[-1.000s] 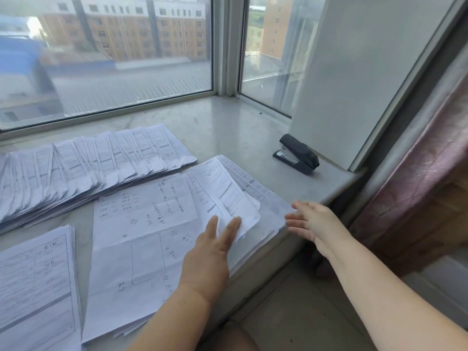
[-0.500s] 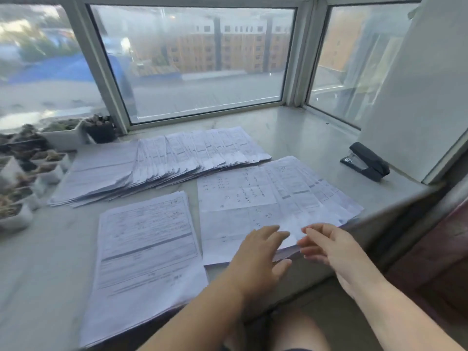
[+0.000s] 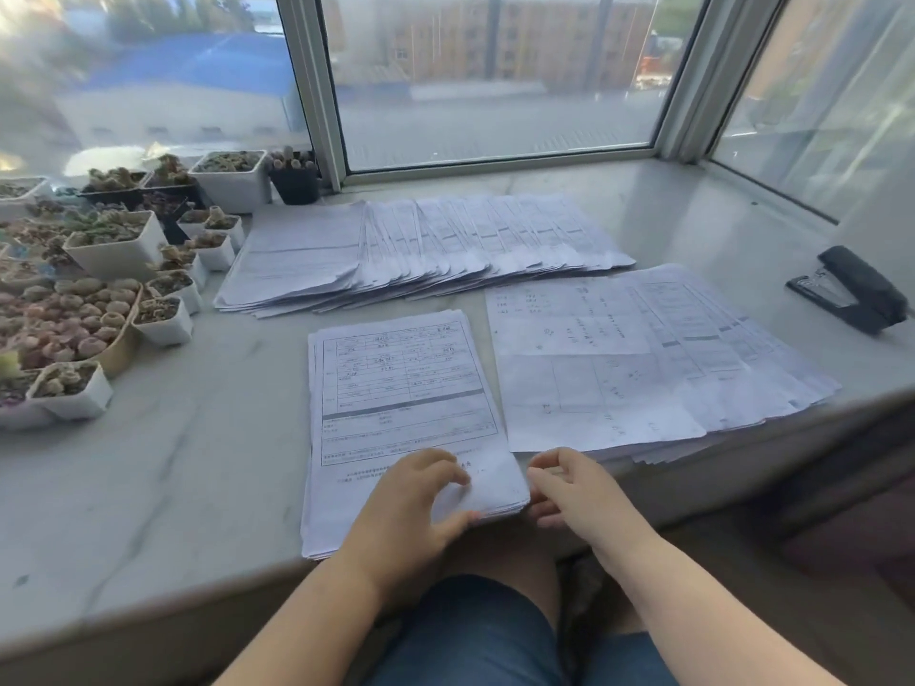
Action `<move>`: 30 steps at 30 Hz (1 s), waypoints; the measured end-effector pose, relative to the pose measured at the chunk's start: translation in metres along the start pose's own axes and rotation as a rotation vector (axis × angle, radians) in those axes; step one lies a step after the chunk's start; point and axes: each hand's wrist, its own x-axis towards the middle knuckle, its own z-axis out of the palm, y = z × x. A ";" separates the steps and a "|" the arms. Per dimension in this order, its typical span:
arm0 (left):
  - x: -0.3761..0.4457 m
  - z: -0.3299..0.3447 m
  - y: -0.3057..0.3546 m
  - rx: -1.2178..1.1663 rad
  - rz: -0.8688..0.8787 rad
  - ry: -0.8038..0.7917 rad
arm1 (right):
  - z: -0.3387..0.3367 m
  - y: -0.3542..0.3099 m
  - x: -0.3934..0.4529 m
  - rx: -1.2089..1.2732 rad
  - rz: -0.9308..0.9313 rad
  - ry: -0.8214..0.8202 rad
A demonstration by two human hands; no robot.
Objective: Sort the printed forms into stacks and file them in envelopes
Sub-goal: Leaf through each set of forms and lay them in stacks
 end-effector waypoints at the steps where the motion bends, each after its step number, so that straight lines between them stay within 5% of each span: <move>1: 0.000 0.001 -0.001 -0.008 -0.003 0.016 | 0.002 -0.001 0.002 0.024 0.012 -0.011; 7: -0.004 0.004 -0.007 -0.083 -0.028 0.058 | 0.004 -0.009 0.014 -0.014 -0.017 -0.131; 17: -0.006 0.009 -0.010 -0.164 -0.057 0.163 | 0.019 -0.012 0.020 -0.030 -0.124 -0.007; 23: -0.005 0.011 -0.004 -0.209 -0.094 0.335 | 0.002 -0.007 0.020 0.174 -0.032 -0.214; 30: -0.010 0.015 0.000 -0.071 0.030 0.251 | 0.005 -0.006 0.020 0.080 -0.124 -0.192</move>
